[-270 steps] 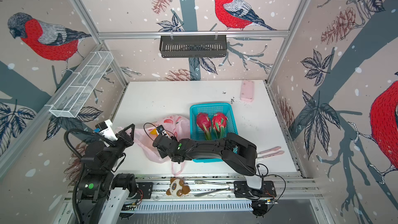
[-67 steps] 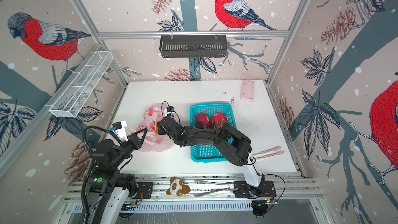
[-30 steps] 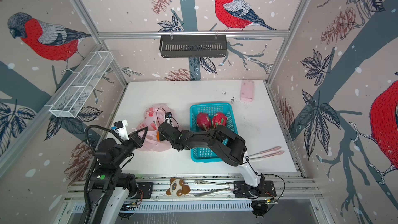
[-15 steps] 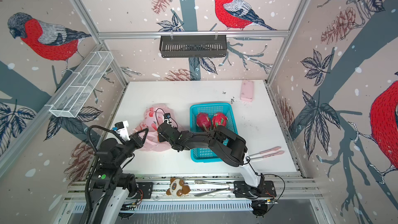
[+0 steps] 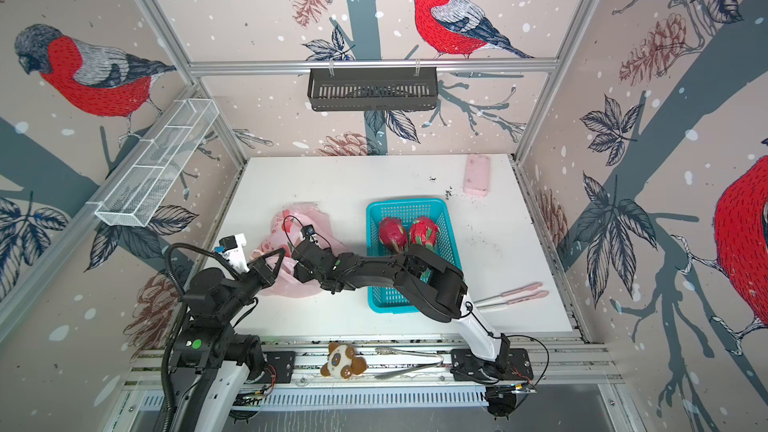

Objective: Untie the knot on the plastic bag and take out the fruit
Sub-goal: 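Lift the orange fruit up out of the bag with the right gripper, then carry the orange fruit over the teal basket with the right gripper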

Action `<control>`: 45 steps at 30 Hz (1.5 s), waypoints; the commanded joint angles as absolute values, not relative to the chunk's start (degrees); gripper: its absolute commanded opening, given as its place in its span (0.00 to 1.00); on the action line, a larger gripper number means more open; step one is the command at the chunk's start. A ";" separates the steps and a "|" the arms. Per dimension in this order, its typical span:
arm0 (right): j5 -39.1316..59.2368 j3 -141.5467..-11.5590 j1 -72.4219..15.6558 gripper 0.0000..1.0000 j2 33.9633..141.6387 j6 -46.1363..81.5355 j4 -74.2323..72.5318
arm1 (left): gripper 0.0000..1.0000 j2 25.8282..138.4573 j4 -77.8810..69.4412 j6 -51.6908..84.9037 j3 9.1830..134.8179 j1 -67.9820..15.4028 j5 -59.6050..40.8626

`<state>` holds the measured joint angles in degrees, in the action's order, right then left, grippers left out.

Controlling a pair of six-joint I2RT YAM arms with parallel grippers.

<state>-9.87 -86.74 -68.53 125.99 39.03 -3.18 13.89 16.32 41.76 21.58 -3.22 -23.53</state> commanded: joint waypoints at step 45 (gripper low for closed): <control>-10.57 -71.43 -65.34 0.40 106.64 43.30 -7.60 | 0.00 16.75 13.28 41.25 20.96 -3.25 -22.55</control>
